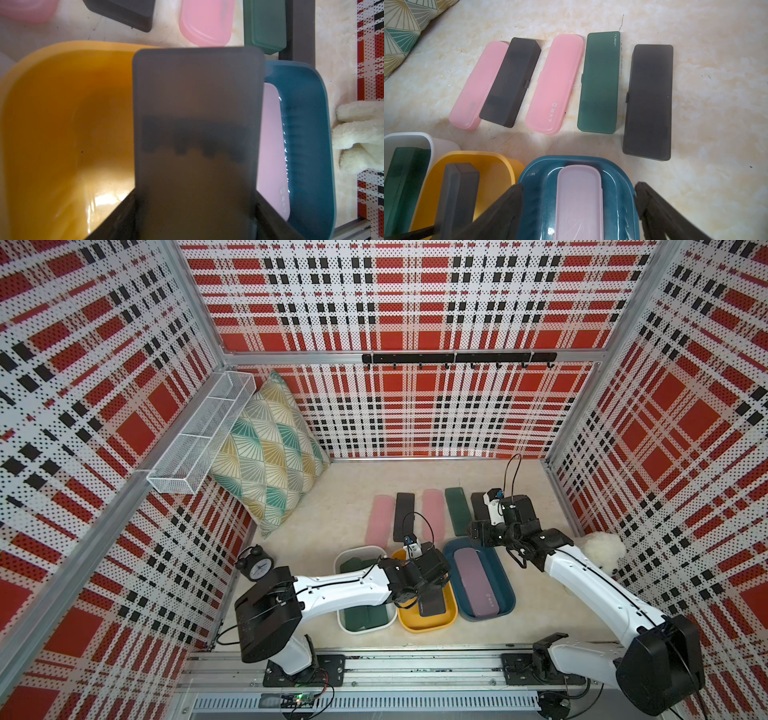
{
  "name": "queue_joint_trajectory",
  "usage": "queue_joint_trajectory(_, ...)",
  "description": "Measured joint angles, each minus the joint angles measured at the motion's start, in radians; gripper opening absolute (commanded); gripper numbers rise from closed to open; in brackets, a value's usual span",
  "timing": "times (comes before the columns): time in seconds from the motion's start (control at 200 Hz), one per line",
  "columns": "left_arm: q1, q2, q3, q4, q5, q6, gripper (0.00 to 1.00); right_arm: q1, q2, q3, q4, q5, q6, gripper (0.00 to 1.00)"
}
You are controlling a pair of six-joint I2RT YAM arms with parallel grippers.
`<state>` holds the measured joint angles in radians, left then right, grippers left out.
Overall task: Place the pencil cases by color into the storage box
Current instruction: Place the pencil case at the storage box.
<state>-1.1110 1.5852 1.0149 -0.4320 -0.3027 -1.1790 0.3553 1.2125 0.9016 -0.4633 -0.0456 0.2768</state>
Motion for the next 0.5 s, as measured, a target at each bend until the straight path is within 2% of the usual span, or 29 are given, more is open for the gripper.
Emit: queue_joint_trajectory(0.501, 0.004, 0.065, 0.000, 0.015, 0.038, -0.010, 0.33, -0.013, 0.000, -0.011, 0.006, -0.012, -0.004, 0.90)
